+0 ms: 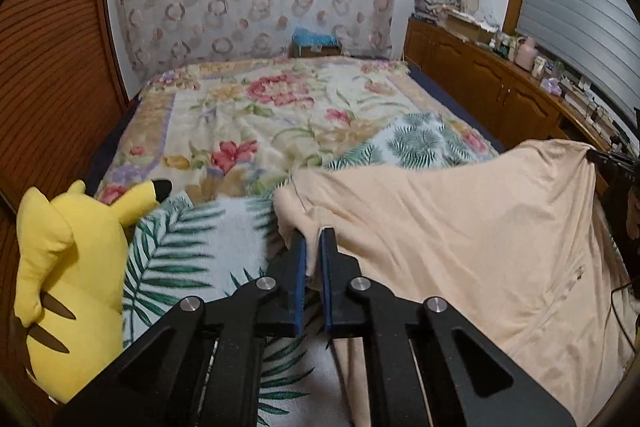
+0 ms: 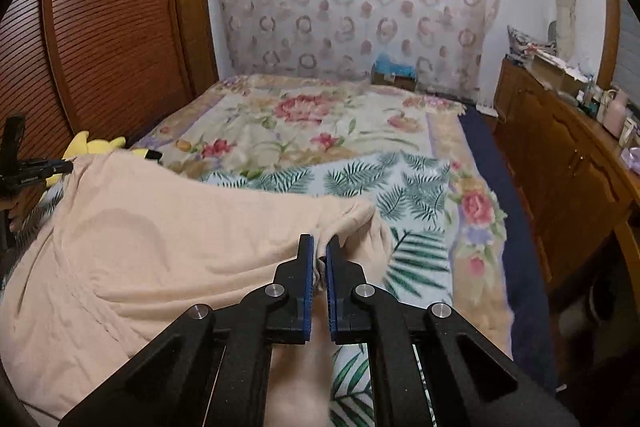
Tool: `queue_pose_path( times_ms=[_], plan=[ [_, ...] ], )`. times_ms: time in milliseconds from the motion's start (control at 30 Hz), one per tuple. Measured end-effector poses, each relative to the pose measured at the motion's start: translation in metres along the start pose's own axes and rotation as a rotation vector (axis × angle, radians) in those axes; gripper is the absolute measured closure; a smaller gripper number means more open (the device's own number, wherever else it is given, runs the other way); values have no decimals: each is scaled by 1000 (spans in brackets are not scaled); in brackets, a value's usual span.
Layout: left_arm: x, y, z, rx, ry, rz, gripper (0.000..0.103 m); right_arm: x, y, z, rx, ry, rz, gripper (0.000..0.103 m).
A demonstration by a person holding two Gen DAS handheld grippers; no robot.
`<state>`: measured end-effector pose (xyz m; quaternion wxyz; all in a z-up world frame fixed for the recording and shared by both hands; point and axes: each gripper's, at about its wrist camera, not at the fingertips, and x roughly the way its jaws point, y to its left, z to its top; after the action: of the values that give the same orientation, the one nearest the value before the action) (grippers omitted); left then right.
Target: Fold small clothes
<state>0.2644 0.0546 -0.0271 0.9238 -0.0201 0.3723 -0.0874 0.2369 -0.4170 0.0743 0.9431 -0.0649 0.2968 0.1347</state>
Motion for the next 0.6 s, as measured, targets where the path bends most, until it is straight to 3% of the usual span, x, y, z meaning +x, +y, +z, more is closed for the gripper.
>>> queue_pose_path(
  times_ms=[267, 367, 600],
  plan=[
    [-14, -9, 12, 5, -57, -20, 96, -4, 5, -3, -2, -40, -30, 98],
    [-25, -12, 14, -2, -86, -32, 97, -13, 9, -2, 3, -68, 0, 98],
    [-75, -25, 5, -9, -162, -66, 97, -60, 7, -8, 5, -113, 43, 99]
  ],
)
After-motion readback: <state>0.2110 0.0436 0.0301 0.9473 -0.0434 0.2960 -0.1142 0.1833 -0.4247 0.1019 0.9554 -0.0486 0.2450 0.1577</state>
